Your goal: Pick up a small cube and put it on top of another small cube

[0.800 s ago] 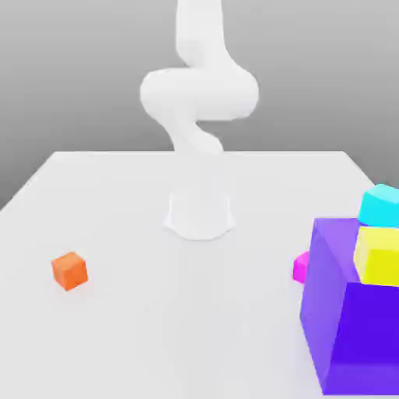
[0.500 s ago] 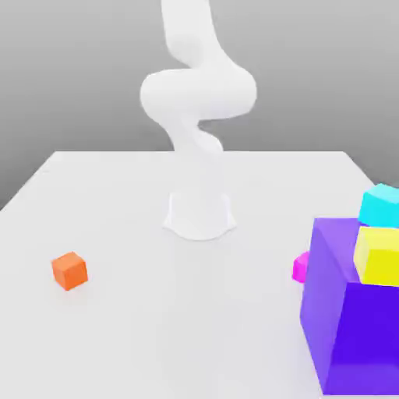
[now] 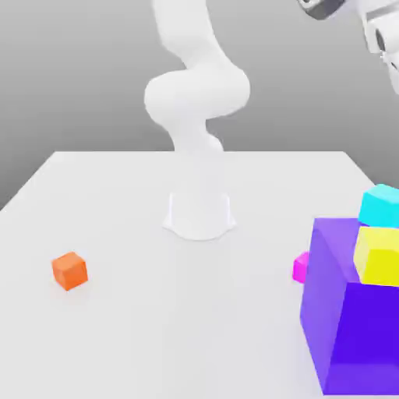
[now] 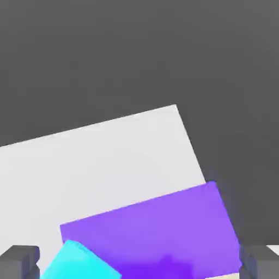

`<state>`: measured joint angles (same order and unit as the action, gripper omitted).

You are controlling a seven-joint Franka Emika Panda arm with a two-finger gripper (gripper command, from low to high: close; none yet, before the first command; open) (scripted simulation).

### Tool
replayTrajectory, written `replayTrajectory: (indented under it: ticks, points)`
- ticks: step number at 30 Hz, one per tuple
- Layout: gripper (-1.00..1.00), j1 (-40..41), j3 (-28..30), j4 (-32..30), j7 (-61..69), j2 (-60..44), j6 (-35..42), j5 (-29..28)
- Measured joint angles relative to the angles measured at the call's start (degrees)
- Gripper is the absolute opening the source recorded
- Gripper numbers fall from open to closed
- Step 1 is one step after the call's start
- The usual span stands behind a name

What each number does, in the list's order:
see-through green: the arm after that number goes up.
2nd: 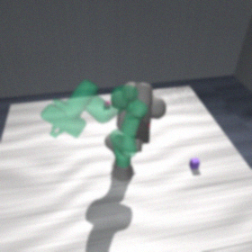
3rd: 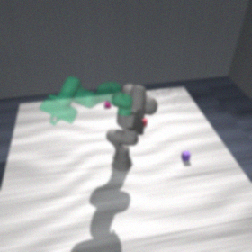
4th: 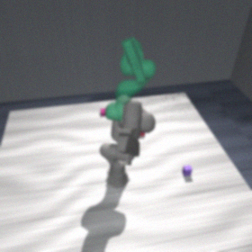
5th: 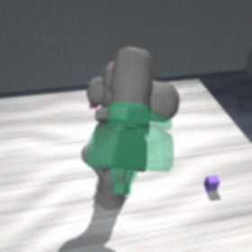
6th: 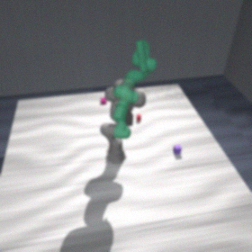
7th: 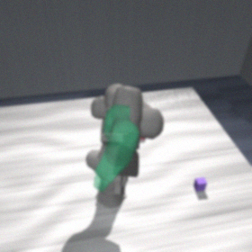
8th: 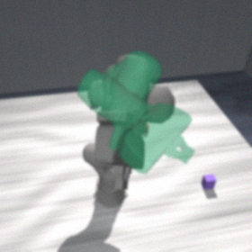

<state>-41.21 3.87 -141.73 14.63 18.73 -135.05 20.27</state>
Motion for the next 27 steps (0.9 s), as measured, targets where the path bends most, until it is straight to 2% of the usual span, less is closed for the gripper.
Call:
replayTrajectory:
  ticks: [6, 8, 11, 20, 27]
  points:
    - [0.00, -6.9, -1.7, -3.6, 16.2, -6.7, -0.1, 5.7]
    - [0.00, -8.5, -2.7, -6.4, 21.4, -9.1, -1.0, 5.3]
    - [0.00, -10.1, -4.4, -12.0, 27.9, -12.4, -3.8, 1.7]
    - [0.00, -9.0, -5.7, -26.7, 32.2, -16.2, -20.2, -17.0]
    - [0.00, -5.9, -4.4, -29.3, 29.4, -13.9, -31.0, -19.3]
